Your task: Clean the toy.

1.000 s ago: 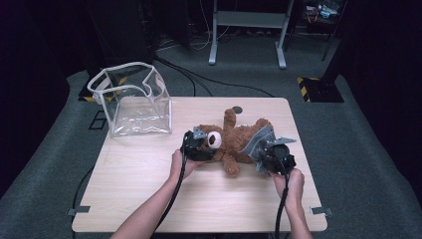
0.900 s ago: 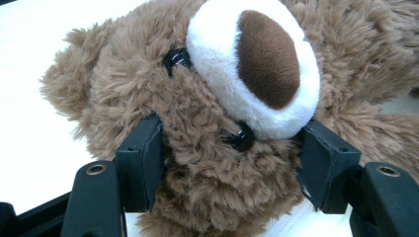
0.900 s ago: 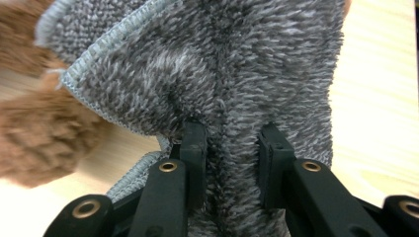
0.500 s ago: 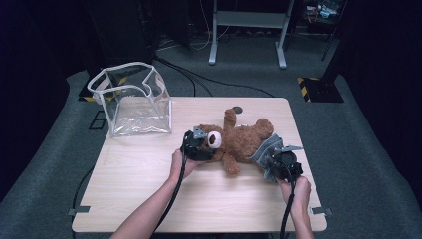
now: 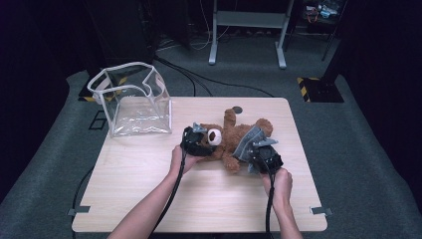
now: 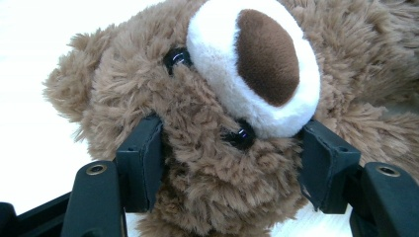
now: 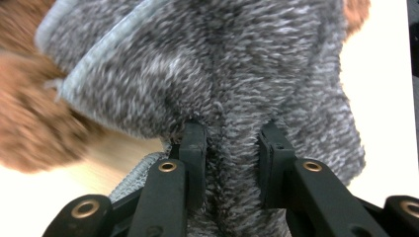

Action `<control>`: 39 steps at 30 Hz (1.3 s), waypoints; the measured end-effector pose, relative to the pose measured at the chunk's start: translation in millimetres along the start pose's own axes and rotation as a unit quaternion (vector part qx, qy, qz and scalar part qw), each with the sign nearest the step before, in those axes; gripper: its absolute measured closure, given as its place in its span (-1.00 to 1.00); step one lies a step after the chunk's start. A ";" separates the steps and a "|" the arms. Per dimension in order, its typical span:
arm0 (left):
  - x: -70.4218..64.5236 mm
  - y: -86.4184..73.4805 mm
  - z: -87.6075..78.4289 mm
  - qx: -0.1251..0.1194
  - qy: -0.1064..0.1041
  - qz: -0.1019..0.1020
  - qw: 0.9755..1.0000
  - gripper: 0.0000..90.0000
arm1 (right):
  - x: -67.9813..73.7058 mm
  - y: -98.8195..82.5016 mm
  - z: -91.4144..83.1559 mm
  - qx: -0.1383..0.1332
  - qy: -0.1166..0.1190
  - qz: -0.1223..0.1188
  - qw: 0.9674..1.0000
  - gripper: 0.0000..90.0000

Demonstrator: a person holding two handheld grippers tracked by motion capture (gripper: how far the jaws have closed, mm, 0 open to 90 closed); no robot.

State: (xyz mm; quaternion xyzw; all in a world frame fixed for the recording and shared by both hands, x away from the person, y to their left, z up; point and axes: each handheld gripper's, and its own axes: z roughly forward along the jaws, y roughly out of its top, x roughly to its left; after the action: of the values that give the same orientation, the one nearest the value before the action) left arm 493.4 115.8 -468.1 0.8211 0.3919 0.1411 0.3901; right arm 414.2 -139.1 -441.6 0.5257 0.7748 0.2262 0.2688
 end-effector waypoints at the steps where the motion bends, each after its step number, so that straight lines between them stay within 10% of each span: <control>1: 0.1 0.0 0.0 0.000 0.000 0.000 1.000 -0.24 | -2.2 -4.7 1.2 0.002 -0.005 0.001 1.000 0.55; 8: 0.5 0.2 0.3 0.002 0.000 -0.001 1.000 -0.24 | -25.7 -38.9 2.3 0.035 -0.016 0.028 0.999 0.55; 16: 0.5 0.5 1.1 -0.001 0.001 -0.007 1.000 -0.24 | -15.1 -16.8 -20.2 -0.025 0.031 0.030 0.999 0.54; 29: 0.8 -0.2 0.5 0.000 -0.003 -0.002 1.000 -0.24 | -31.0 -38.9 9.4 0.046 0.015 0.040 0.998 0.55; 39: 2.2 -0.8 0.7 -0.002 -0.008 -0.006 1.000 -0.24 | -13.3 2.0 -23.4 -0.031 0.057 0.031 0.997 0.54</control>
State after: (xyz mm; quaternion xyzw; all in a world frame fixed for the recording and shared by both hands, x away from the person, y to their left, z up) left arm 494.8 117.4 -469.4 0.8188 0.3937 0.1332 0.3960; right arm 404.2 -152.4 -420.4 0.5273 0.7646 0.2878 0.2334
